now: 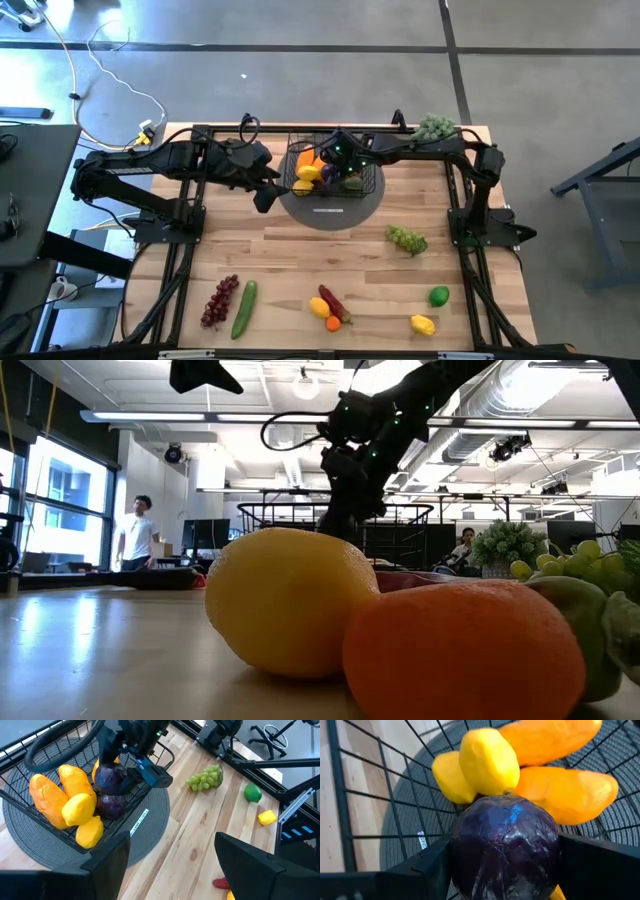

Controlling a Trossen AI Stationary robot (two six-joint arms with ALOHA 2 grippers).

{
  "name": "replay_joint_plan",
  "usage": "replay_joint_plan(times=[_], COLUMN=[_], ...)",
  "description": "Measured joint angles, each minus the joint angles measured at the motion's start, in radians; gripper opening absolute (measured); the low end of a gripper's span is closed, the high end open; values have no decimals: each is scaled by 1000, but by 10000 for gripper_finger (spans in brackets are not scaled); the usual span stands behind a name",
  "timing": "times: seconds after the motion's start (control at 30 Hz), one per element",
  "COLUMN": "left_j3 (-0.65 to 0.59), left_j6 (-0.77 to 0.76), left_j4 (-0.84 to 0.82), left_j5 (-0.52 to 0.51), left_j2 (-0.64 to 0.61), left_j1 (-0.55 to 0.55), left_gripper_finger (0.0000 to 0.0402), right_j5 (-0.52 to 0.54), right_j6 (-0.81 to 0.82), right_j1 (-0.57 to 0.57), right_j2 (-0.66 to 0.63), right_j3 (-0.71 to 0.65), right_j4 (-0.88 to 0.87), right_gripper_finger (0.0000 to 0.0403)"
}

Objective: Build produce basket
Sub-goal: Put the purple plum into the black wire basket, then put the purple eggplant into the black wire basket

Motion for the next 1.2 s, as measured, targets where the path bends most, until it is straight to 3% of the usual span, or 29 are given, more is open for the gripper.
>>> replay_joint_plan(times=[0.17,0.47,1.2], left_j3=[0,0,0], left_j6=[0,-1,20], left_j4=[-4,-12,-275], left_j5=[11,18,60], left_j2=[0,0,0], left_j1=[0,0,5], left_gripper_finger=[278,278,278], right_j5=[26,42,40], right_j6=[7,54,248], right_j1=[0,0,2], right_j2=[2,3,-127], right_j3=[0,0,0], right_j4=[-9,-41,-85], right_gripper_finger=[258,315,319])
